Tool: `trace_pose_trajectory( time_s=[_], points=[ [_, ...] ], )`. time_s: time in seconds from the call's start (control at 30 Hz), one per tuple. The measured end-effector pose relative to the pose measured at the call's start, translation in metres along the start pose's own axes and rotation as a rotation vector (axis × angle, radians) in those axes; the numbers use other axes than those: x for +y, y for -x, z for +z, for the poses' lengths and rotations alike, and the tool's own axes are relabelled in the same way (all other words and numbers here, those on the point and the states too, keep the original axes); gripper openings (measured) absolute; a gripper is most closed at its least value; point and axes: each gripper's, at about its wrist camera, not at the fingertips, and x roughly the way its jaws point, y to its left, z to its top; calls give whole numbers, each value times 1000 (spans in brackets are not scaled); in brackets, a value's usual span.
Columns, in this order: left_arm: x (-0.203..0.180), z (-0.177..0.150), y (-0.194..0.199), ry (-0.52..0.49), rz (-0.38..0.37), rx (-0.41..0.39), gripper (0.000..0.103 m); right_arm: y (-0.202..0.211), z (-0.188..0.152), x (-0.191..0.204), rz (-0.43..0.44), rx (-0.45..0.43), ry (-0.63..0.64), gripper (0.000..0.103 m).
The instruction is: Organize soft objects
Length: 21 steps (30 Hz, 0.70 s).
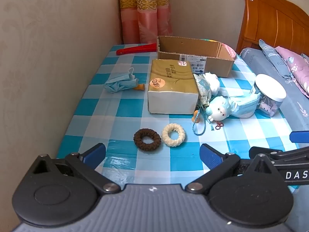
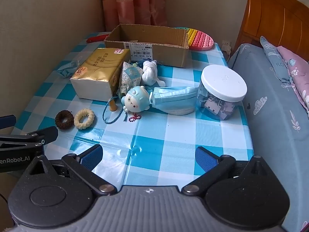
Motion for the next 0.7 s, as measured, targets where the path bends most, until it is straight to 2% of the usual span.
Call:
trace_pose_trajectory(
  time_s=[0.7],
  points=[
    [3, 2, 3, -1, 1, -5, 102, 1, 1, 0, 2, -3, 6, 103]
  ],
)
